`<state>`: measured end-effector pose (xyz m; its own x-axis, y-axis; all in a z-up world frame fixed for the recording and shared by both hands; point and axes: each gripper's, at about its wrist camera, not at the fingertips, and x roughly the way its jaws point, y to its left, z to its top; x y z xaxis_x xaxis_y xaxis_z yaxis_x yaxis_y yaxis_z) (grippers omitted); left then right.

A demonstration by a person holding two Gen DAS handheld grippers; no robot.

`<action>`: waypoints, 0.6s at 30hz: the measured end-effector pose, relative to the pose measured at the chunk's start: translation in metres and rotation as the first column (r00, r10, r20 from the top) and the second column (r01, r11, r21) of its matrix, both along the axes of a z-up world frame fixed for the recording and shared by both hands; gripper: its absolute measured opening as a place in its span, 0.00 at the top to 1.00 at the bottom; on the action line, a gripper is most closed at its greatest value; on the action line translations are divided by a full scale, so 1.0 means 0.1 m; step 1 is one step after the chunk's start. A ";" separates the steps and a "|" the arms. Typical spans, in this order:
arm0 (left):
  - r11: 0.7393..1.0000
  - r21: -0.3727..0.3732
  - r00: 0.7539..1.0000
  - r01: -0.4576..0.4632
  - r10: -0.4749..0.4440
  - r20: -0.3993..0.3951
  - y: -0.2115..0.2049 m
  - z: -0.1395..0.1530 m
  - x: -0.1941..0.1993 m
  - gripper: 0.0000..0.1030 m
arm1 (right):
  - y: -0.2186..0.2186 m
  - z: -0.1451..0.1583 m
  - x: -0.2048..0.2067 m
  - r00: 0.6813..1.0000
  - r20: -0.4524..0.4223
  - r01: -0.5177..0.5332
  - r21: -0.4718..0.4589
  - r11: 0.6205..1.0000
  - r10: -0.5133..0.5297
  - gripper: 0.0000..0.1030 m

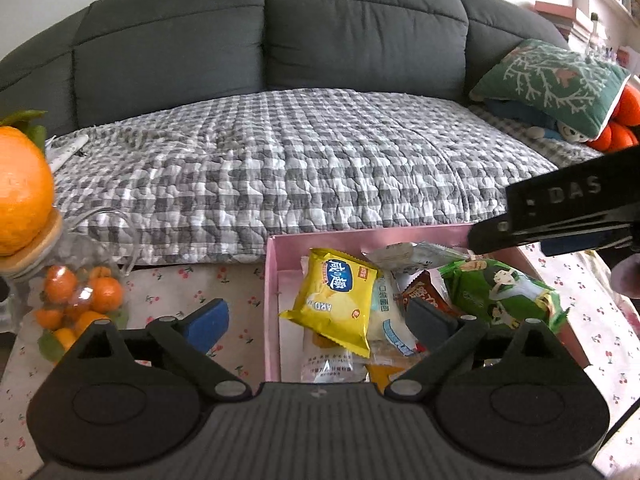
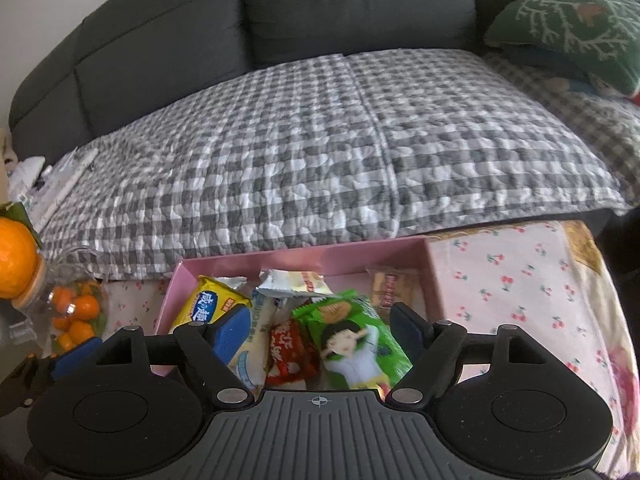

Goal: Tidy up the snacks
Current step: 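Withdraw both tools from the box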

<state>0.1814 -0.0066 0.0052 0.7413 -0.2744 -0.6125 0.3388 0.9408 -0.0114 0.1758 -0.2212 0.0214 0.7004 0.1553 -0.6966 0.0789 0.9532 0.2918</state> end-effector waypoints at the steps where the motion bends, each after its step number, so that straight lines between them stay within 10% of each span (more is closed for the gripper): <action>1: 1.000 0.002 1.000 -0.002 0.002 0.000 0.01 0.01 -0.02 0.07 | -0.01 0.01 -0.04 1.000 0.000 0.003 0.000 1.000 -0.003 0.23; 18: 0.999 0.014 0.998 -0.036 0.037 -0.046 0.21 0.08 -0.62 0.01 | -0.27 -0.04 -0.97 1.000 0.019 -0.002 0.034 0.999 0.002 0.16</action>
<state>0.1195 0.0143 0.0135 0.7217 -0.2397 -0.6494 0.3038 0.9526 -0.0140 0.0786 -0.2482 0.0173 0.7133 0.1800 -0.6774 0.0711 0.9429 0.3254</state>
